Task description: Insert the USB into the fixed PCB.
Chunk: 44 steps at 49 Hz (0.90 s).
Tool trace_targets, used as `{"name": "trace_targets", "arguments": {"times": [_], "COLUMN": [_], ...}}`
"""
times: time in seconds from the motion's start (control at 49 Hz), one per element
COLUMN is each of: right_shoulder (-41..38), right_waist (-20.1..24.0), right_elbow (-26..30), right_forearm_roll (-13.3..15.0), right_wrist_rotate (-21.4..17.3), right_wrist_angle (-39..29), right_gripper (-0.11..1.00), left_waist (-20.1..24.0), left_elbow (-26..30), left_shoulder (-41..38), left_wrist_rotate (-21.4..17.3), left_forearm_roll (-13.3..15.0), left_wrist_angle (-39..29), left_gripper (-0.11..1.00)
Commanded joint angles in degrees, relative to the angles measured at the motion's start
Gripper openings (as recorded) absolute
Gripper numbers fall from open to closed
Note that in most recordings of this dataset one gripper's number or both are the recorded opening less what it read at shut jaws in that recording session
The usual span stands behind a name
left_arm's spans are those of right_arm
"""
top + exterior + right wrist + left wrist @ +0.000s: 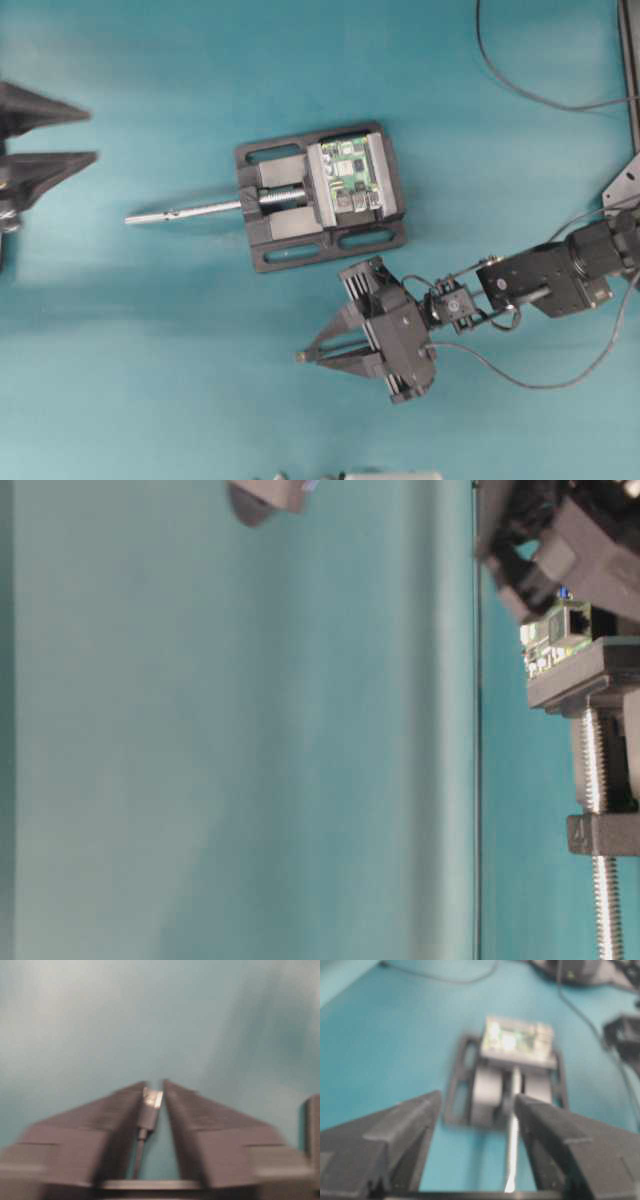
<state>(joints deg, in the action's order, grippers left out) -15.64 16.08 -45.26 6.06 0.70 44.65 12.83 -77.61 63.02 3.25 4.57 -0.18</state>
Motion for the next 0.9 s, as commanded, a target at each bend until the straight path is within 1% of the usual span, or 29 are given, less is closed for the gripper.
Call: {"name": "trace_targets", "arguments": {"times": [0.0, 0.061, 0.082, 0.184, 0.347, 0.469, 0.612, 0.877], "right_shoulder": [-0.1, -0.9, -1.1, -2.3, -3.4, -4.0, -4.4, -4.7], "right_waist": [-0.1, -0.1, -0.1, -0.1, -0.1, -0.1, -0.1, -0.1], "right_elbow": [1.2, 1.2, 1.2, 1.3, 1.6, 1.7, 1.8, 2.3], "right_forearm_roll": [-0.7, -1.1, -1.1, -1.2, -1.2, -1.1, -1.1, -1.2], "right_wrist_rotate": [-0.7, -1.0, -1.0, -1.0, -1.0, -1.0, -1.1, -1.0], "right_wrist_angle": [0.4, 0.3, 0.2, -0.3, -0.4, -0.4, -1.6, -2.2], "right_gripper": [0.48, 0.56, 0.57, 0.56, 0.55, 0.55, 0.55, 0.54], "left_waist": [0.0, -0.1, -0.1, 0.0, 0.0, 0.0, 0.0, 0.0], "left_elbow": [-0.8, -1.7, -2.0, -3.2, -6.1, -7.0, -7.3, -7.9], "left_shoulder": [5.1, 6.8, 6.9, 6.7, 4.0, 2.1, 0.9, 0.9], "left_wrist_rotate": [-1.1, -1.1, -1.1, -1.2, -1.3, -1.3, -1.2, -1.2], "left_forearm_roll": [-0.3, -0.4, -0.4, -0.4, -0.7, -1.1, -1.1, -1.1], "left_wrist_angle": [-7.5, -10.5, -10.9, -8.3, -3.3, -0.1, 0.6, 1.6], "left_gripper": [0.76, 0.76, 0.76, 0.76, 0.76, 0.76, 0.76, 0.75]}}
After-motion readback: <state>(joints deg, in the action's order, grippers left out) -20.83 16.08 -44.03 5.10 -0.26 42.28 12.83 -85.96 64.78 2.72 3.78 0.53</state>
